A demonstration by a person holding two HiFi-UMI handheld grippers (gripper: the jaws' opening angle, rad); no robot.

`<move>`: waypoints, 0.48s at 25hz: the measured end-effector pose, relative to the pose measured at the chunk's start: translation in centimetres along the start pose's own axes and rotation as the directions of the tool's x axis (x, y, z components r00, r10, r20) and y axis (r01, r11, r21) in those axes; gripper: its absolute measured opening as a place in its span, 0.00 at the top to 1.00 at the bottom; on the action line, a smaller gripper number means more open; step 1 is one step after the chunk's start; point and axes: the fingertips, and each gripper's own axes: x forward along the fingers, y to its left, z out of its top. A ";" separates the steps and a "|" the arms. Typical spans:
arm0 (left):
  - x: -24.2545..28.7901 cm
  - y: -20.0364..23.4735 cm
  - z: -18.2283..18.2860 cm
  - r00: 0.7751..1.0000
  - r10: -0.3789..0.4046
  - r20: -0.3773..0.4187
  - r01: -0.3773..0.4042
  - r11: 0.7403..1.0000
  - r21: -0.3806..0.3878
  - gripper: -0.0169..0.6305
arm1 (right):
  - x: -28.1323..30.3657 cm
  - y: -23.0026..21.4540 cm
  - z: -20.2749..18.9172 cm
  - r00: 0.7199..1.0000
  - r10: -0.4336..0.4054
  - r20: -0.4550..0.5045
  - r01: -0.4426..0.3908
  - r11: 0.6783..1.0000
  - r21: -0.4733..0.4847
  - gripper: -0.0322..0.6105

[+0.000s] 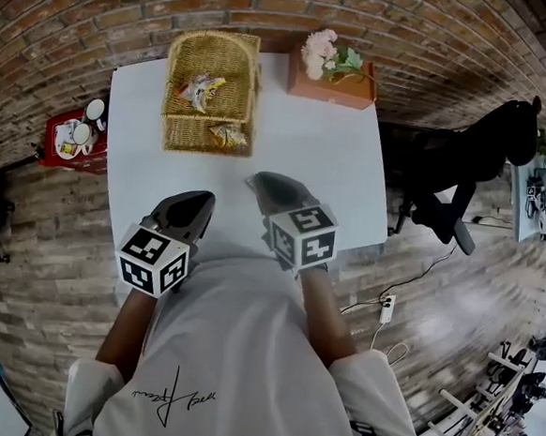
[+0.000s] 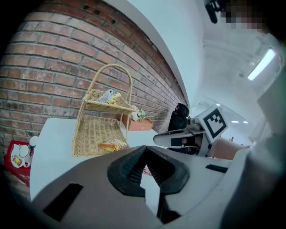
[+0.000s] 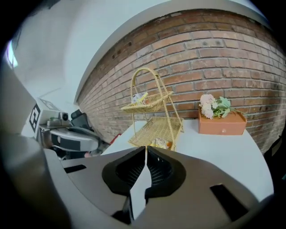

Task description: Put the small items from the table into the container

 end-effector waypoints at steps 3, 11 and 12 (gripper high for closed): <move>-0.2 -0.3 0.2 1.000 0.004 0.011 -0.004 1.000 0.010 0.96 | -1.6 0.7 0.2 1.000 0.008 0.025 -0.008 1.000 -0.006 0.90; -0.9 -1.3 1.0 0.999 0.008 0.045 -0.011 0.998 0.067 0.96 | -4.9 2.8 0.6 0.996 0.008 0.091 -0.008 1.000 -0.007 0.91; -1.0 -1.5 1.0 0.999 0.008 0.049 -0.012 0.998 0.069 0.96 | -5.3 3.2 0.6 0.995 0.007 0.097 -0.007 1.000 -0.005 0.92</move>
